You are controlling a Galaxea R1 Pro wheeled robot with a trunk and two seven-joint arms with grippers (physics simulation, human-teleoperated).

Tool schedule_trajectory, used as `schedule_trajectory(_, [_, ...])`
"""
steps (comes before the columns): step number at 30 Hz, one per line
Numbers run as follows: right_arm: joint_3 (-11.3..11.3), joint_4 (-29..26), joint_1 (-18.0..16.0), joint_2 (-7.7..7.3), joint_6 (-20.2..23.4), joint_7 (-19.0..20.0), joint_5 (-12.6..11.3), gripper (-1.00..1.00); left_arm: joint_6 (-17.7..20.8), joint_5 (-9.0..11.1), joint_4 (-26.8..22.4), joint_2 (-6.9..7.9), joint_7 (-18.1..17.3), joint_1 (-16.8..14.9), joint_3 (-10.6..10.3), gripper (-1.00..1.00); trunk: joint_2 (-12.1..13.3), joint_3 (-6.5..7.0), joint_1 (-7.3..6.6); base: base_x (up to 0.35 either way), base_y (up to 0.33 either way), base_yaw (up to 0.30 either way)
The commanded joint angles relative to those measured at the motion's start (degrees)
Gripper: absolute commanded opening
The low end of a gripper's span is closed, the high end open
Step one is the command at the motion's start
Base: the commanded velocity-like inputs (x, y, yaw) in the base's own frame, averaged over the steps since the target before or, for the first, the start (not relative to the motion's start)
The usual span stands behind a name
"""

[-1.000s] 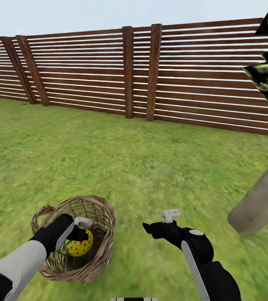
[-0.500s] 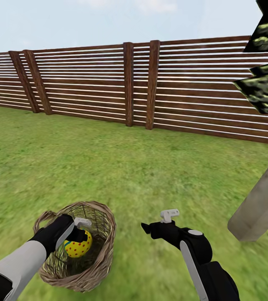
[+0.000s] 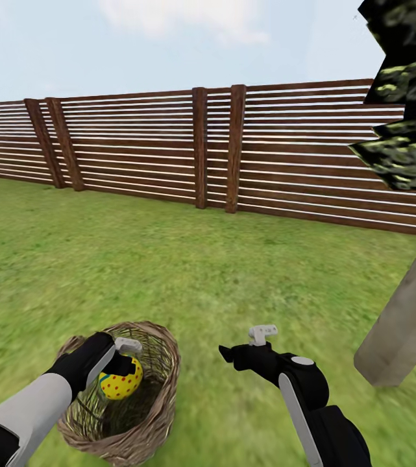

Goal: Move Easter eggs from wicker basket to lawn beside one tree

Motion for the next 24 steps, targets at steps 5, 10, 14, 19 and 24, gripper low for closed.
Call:
schedule_trajectory(5, [-0.04,-0.05,-0.03,0.02,0.28,-0.05,-0.28,1.0,0.59,0.1,-0.09,0.06,-0.02,-0.04,-0.36,-1.0,0.05,1.06,-0.14,-0.144,0.0,0.0])
schedule_trajectory(10, [-0.01,-0.05,-0.03,0.02,0.28,-0.05,-0.3,1.0,0.59,0.1,-0.09,0.0,0.01,-0.04,-0.36,-1.0,0.11,2.17,-0.27,-0.174,0.0,0.0])
schedule_trajectory(14, [0.04,-0.05,-0.03,0.02,0.28,-0.05,-0.29,1.0,0.48,0.1,-0.58,0.06,0.02,-0.04,-0.39,-1.0,0.17,3.05,-0.37,-0.138,0.0,0.0])
schedule_trajectory(19, [0.05,-0.05,-0.03,0.02,0.27,-0.05,-0.32,1.0,0.63,0.02,-3.31,0.13,0.02,-0.03,-0.37,-1.0,0.23,4.16,-0.5,-0.12,0.0,0.0])
schedule_trajectory(24, [0.05,-0.05,-0.03,0.02,0.28,-0.05,-0.35,1.0,0.64,0.01,-3.67,0.16,0.02,-0.02,-0.36,-1.0,0.3,5.27,-0.63,-0.056,0.0,0.0])
